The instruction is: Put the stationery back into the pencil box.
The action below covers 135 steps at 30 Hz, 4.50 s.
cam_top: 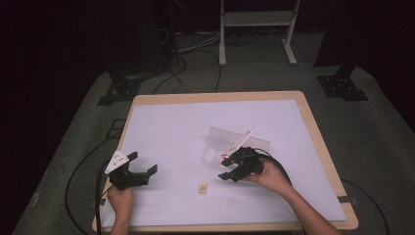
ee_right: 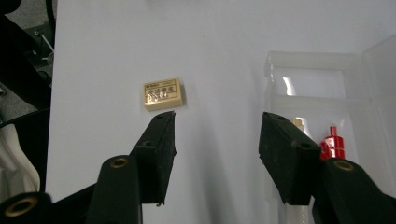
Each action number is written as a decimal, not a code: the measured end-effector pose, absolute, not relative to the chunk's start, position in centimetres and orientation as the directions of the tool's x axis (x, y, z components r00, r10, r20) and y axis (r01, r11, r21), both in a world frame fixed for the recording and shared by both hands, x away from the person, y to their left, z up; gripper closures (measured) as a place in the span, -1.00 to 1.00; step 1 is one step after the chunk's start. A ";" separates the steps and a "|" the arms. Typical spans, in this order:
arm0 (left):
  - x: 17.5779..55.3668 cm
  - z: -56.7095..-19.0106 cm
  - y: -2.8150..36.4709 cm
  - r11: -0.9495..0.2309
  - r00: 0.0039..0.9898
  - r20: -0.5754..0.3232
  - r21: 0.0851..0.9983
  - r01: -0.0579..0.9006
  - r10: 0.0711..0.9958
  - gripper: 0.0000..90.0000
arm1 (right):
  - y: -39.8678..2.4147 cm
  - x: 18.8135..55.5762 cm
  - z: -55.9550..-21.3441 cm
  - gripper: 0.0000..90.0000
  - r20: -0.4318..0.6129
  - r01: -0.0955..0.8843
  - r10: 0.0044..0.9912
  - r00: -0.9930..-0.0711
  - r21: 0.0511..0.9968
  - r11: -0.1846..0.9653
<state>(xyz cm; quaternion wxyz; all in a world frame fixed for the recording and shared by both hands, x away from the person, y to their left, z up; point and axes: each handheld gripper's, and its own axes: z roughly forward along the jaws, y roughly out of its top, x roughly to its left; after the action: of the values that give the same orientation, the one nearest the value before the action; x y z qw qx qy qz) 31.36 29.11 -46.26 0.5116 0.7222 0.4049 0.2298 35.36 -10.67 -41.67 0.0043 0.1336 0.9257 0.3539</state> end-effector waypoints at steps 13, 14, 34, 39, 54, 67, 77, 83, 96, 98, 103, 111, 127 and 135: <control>31.3 -46.3 29.1 -0.148 0.567 -0.083 0.925 0.350 0.819 -1.00 | -8.3 34.8 -42.3 -0.02 0.102 0.217 0.199 -0.975 0.642 0.735; 31.3 -46.2 29.1 -0.148 0.567 -0.083 0.925 0.350 0.819 -1.00 | -8.1 34.8 -42.4 -0.02 0.100 0.214 0.196 -0.976 0.643 0.736; 31.3 -46.2 29.1 -0.148 0.568 -0.083 0.926 0.348 0.819 -1.00 | -5.4 34.5 -43.4 -0.05 0.106 0.183 0.149 -0.983 0.634 0.751; 31.3 -46.3 29.1 -0.149 0.568 -0.082 0.925 0.349 0.819 -1.00 | -4.8 34.3 -43.7 -0.05 0.109 0.175 0.137 -0.985 0.631 0.756; 31.3 -46.2 29.2 -0.147 0.569 -0.084 0.926 0.348 0.818 -1.00 | -3.4 34.3 -44.7 -0.02 0.105 0.154 0.114 -0.988 0.611 0.776; 31.3 -46.2 29.2 -0.146 0.571 -0.083 0.927 0.345 0.817 -1.00 | -3.0 34.4 -45.5 0.18 0.110 0.151 0.107 -0.988 0.590 0.793; 31.3 -46.2 29.2 -0.148 0.571 -0.082 0.927 0.346 0.817 -1.00 | -2.9 34.3 -45.7 0.27 0.113 0.149 0.102 -0.988 0.590 0.794; 31.3 -46.2 29.2 -0.144 0.570 -0.085 0.927 0.345 0.817 -1.00 | -3.1 34.4 -45.4 0.28 0.102 0.143 0.102 -0.990 0.591 0.794; 31.4 -46.2 29.2 -0.147 0.570 -0.083 0.927 0.346 0.817 -1.00 | -3.8 35.0 -44.4 0.27 0.085 0.154 0.129 -0.988 0.602 0.783; 31.4 -46.2 29.2 -0.145 0.569 -0.086 0.926 0.348 0.818 -1.00 | -3.9 35.2 -44.3 0.28 0.085 0.162 0.140 -0.987 0.603 0.781; 31.3 -46.2 29.2 -0.143 0.569 -0.086 0.927 0.346 0.818 -1.00 | -4.1 35.6 -44.0 0.28 0.075 0.162 0.146 -0.986 0.607 0.778; 31.4 -46.3 29.2 -0.141 0.570 -0.087 0.928 0.345 0.817 -1.00 | -4.2 36.4 -43.2 0.28 0.070 0.174 0.167 -0.984 0.612 0.771; 31.4 -46.3 29.2 -0.140 0.569 -0.089 0.928 0.346 0.818 -1.00 | -4.5 37.9 -42.1 0.28 0.046 0.187 0.201 -0.978 0.608 0.772; 31.4 -46.3 29.2 -0.141 0.571 -0.089 0.928 0.345 0.816 -1.00 | -4.5 38.9 -41.9 0.28 0.040 0.199 0.221 -0.974 0.604 0.772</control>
<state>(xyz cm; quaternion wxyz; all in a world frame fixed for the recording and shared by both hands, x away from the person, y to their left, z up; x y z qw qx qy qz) 31.37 29.25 -46.26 0.5167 0.7199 0.4034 0.2280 38.94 -4.46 -41.89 0.0168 0.1117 0.9410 0.3189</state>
